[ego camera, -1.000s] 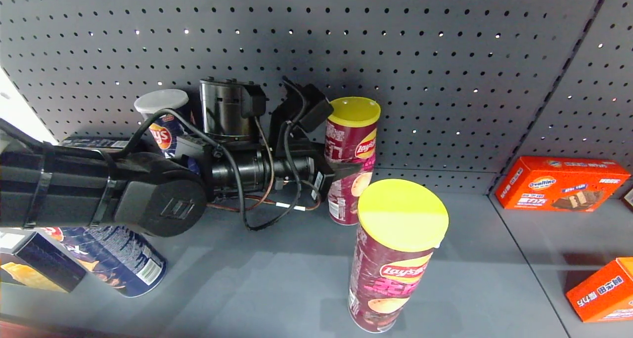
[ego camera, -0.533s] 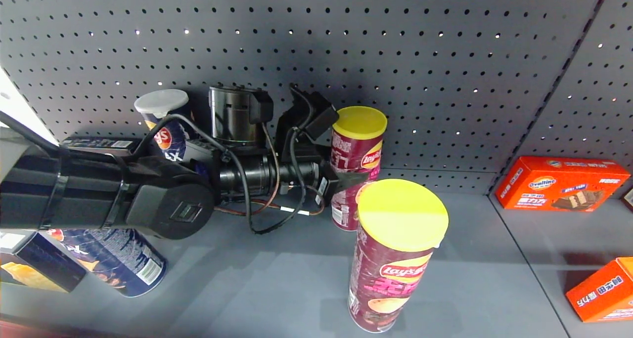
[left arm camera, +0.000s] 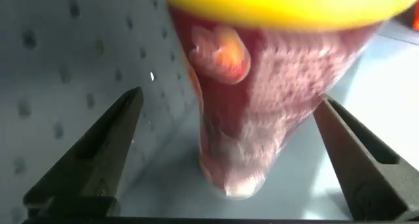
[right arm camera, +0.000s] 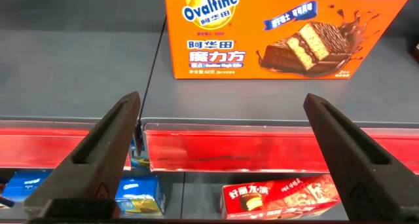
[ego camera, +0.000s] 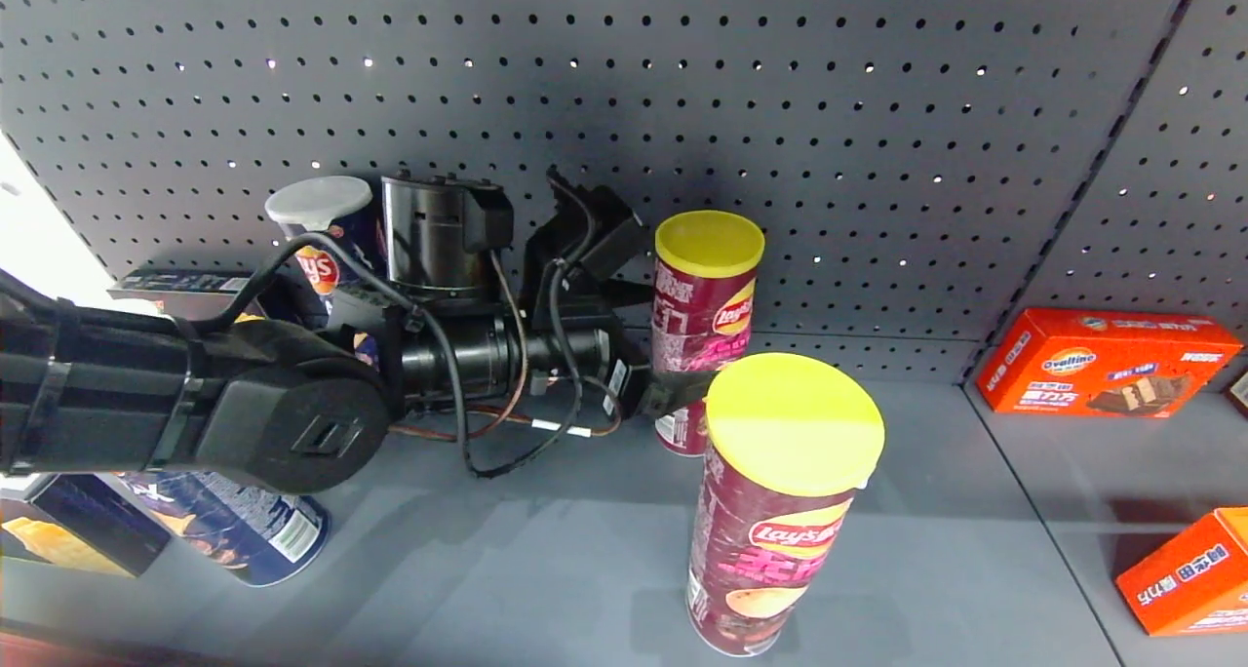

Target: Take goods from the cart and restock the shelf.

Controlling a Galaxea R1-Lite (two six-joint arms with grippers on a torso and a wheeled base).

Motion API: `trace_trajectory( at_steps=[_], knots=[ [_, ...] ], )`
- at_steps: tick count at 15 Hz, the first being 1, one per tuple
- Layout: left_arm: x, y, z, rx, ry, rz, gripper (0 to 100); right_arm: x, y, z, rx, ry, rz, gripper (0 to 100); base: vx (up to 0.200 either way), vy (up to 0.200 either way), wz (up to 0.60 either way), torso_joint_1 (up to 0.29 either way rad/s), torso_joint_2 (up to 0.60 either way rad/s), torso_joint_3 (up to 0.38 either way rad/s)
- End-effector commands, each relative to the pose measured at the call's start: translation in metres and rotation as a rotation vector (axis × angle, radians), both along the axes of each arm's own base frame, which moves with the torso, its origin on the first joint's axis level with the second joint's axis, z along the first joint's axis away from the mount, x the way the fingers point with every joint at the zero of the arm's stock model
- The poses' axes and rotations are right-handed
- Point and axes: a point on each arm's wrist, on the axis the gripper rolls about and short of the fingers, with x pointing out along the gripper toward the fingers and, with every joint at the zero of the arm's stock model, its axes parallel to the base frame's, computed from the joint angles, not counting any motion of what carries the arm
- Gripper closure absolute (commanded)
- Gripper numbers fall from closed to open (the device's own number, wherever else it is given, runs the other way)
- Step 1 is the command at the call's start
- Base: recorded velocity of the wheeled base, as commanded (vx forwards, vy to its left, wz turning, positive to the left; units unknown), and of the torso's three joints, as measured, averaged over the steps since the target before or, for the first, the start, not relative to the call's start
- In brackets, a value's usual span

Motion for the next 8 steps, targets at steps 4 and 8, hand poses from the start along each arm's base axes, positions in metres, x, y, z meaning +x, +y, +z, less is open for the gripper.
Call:
trace_trajectory(
  at_steps=[4, 8],
  knots=[
    [-0.025, 0.018, -0.011, 0.048, 0.049, 0.103, 0, 0.0, 0.0, 0.0, 0.0, 0.0, 0.001, 0, 0.0, 0.0, 0.0, 0.0, 0.0, 0.0],
    [-0.023, 0.015, -0.012, 0.052, 0.043, 0.118, 0, 0.0, 0.0, 0.0, 0.0, -0.002, 0.001, 0, 0.0, 0.0, 0.0, 0.0, 0.0, 0.0]
  ],
)
